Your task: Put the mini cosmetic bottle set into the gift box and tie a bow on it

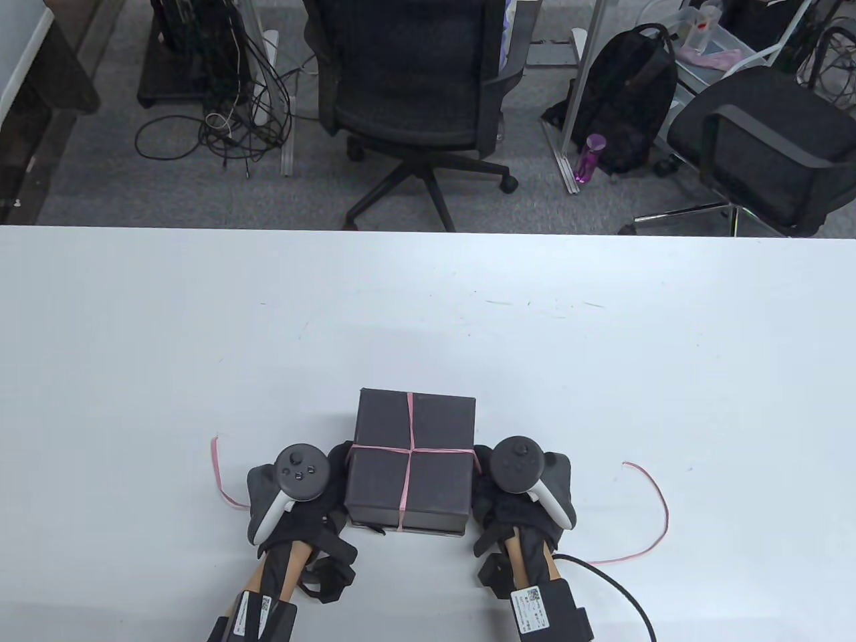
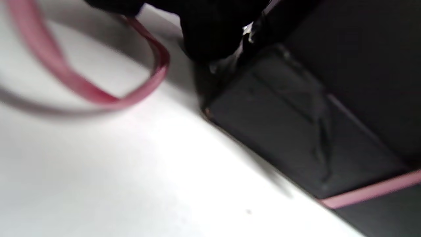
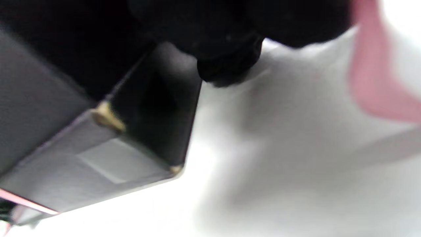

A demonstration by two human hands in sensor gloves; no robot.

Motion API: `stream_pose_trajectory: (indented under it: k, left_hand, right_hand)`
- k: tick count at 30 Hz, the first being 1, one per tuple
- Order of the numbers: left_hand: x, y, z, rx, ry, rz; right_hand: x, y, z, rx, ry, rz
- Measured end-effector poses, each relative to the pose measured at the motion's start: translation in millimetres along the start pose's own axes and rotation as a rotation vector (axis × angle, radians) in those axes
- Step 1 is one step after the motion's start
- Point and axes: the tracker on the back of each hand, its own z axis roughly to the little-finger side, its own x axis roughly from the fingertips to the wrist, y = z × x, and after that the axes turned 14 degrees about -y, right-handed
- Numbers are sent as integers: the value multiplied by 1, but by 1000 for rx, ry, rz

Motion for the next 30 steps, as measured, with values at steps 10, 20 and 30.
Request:
stream_pose_trajectory:
  k: [10, 20, 30]
  left_hand:
    - [3, 8, -1, 325, -73, 24]
    - [7, 29, 7, 644, -249, -64]
    - [2, 30, 11, 847, -368, -30]
  right_hand:
    - [6, -7, 6, -390, -38, 37]
    - [4, -6, 7, -777, -205, -74]
    - [6, -10, 12, -953, -233, 28]
